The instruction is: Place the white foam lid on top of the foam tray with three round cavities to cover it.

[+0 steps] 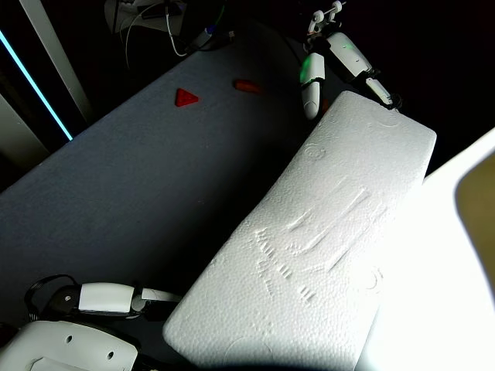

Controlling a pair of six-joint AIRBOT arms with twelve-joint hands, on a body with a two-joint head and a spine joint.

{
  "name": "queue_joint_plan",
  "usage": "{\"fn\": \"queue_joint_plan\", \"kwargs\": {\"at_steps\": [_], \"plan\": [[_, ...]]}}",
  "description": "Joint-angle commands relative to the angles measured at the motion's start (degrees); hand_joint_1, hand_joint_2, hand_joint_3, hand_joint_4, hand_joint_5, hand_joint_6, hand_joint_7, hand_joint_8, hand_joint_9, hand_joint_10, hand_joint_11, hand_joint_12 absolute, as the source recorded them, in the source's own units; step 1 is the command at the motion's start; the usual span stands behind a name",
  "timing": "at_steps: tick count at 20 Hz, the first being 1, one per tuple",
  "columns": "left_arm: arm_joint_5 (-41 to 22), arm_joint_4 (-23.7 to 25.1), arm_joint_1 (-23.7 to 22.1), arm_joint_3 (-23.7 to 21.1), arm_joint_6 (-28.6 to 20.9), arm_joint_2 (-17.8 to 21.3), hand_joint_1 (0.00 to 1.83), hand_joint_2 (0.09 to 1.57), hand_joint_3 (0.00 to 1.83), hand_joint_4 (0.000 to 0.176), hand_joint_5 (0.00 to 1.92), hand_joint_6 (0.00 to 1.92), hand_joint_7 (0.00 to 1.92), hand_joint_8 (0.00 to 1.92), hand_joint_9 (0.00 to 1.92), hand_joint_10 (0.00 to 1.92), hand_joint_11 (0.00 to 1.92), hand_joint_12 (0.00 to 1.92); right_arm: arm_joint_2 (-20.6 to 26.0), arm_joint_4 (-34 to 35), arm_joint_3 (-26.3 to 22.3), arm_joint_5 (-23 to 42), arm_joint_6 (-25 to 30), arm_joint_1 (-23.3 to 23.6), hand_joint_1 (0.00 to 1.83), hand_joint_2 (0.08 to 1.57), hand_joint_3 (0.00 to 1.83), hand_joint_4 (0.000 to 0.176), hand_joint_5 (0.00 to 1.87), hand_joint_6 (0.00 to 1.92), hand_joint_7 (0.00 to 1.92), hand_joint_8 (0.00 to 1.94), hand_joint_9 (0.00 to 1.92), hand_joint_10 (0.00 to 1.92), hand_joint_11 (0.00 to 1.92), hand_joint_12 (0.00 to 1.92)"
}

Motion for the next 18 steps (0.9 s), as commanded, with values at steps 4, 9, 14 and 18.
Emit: {"fn": "queue_joint_plan", "kwargs": {"at_steps": [4, 9, 14, 18], "plan": [[-4.6, 0.5, 0.7, 0.1, 0.6, -0.2, 0.37, 1.01, 0.0, 0.007, 0.02, 0.0, 0.0, 0.0, 0.0, 0.0, 0.03, 0.03, 0.0, -2.7, -0.3, 5.8, 0.0, 0.6, 0.49, 1.22, 0.0, 0.0, 0.09, 0.03, 0.0, 0.0, 0.0, 0.0, 0.0, 0.0], [-3.5, 0.3, 0.8, 0.5, 1.2, -0.3, 0.38, 1.02, 0.0, 0.004, 0.02, 0.0, 0.0, 0.0, 0.0, 0.0, 0.0, 0.36, 0.0, -2.4, -0.6, 5.8, 0.0, 0.3, 0.5, 1.25, 0.01, 0.0, 0.07, 0.02, 0.01, 0.0, 0.0, 0.0, 0.0, 0.0], [-1.9, 0.1, 0.9, 1.3, 1.4, -0.9, 0.33, 1.0, 0.0, 0.012, 0.02, 0.0, 0.0, 0.0, 0.0, 0.0, 0.0, 0.38, 1.0, 0.2, -1.2, 5.8, -1.3, -1.4, 0.5, 1.24, 0.0, 0.0, 0.03, 0.01, 0.03, 0.01, 0.02, 0.01, 0.01, 0.01], [-2.1, -0.4, 1.6, 1.3, 1.4, -0.8, 0.29, 0.99, 0.0, 0.001, 0.03, 0.0, 0.0, 0.0, 0.0, 0.0, 0.0, 0.29, 1.9, 2.8, -1.6, 6.5, -1.3, -4.1, 0.51, 1.22, 0.0, 0.0, 0.0, 0.0, 0.0, 0.0, 0.0, 0.0, 0.0, 0.0]]}}
